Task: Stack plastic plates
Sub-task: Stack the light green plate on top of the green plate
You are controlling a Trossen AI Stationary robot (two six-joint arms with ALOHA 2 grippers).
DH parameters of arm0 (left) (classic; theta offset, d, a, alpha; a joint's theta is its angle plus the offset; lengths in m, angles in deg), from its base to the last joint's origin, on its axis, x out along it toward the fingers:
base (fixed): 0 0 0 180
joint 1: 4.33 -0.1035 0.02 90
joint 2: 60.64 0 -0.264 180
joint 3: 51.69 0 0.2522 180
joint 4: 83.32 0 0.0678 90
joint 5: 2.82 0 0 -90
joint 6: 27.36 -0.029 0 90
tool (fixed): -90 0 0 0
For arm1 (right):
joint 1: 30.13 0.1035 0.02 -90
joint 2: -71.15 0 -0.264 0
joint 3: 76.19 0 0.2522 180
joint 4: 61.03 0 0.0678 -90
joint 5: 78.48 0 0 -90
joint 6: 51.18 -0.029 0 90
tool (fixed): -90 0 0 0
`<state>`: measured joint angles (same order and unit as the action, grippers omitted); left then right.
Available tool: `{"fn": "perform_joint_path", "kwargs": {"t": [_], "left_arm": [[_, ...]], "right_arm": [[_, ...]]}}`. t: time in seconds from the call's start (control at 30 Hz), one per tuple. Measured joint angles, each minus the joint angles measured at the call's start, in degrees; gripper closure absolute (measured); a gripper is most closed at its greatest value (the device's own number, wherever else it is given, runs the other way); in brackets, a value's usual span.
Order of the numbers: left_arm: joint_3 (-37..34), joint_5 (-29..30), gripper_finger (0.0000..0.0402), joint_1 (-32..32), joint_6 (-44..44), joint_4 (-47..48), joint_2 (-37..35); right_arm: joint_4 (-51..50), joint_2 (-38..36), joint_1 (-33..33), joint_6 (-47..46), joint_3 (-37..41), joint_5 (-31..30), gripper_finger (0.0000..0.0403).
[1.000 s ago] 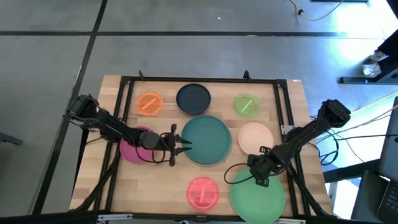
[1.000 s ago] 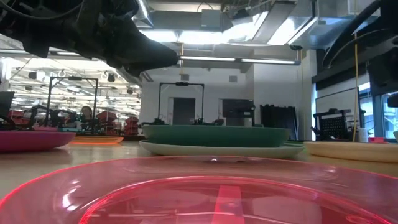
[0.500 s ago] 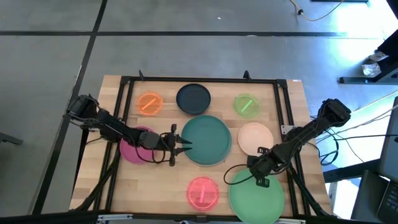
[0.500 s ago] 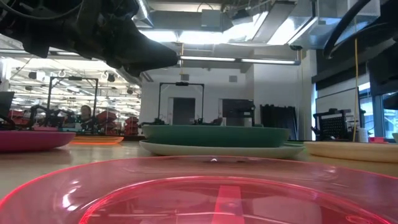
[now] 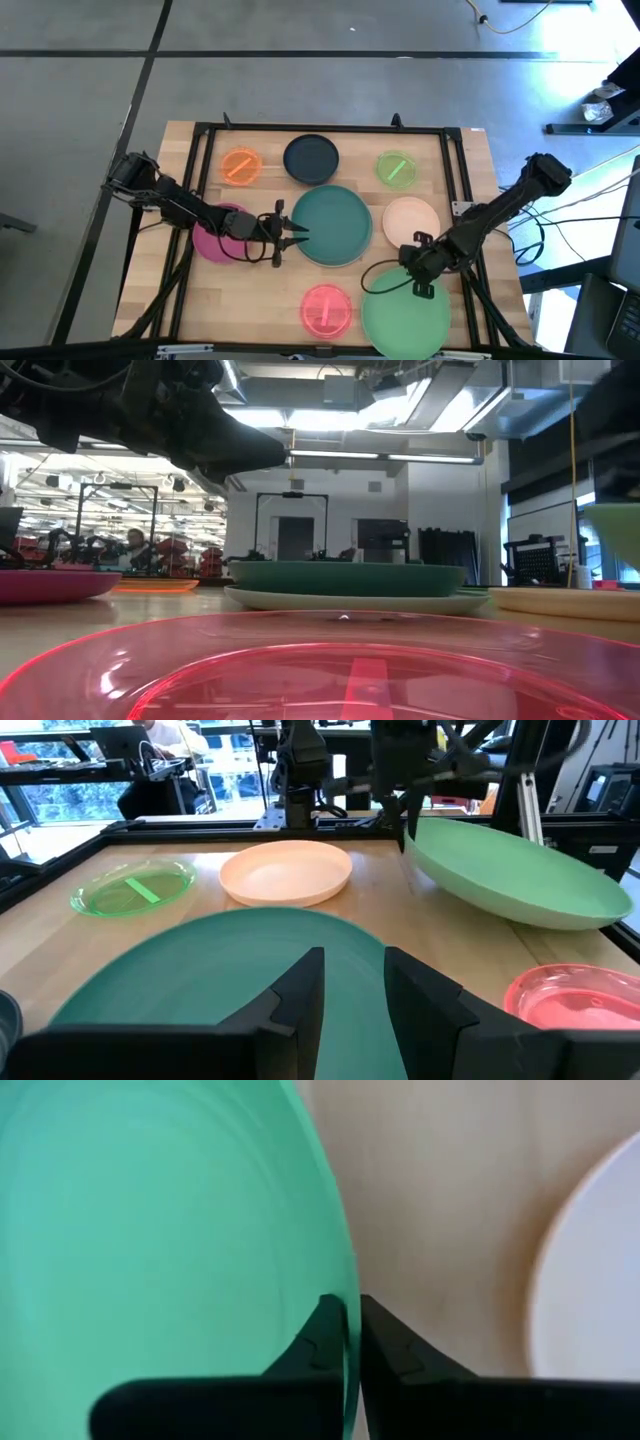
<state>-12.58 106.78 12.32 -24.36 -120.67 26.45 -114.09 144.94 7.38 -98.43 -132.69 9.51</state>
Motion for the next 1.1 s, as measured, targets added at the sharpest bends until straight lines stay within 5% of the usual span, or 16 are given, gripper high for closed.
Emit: {"fn": "perform_joint_path", "kwargs": {"t": [0.67, 1.1], "left_arm": [[0.0, 0.0, 0.0301, 0.0, 1.3, 0.0, 0.0], [0.0, 0.0, 0.0302, 0.9, 1.5, 0.0, 0.0]], "right_arm": [[-3.3, -1.3, -20.5, 24.1, -15.7, -2.9, 0.0403], [4.3, 0.1, -37.5, 38.6, -16.4, -4.4, 0.0403]]}}
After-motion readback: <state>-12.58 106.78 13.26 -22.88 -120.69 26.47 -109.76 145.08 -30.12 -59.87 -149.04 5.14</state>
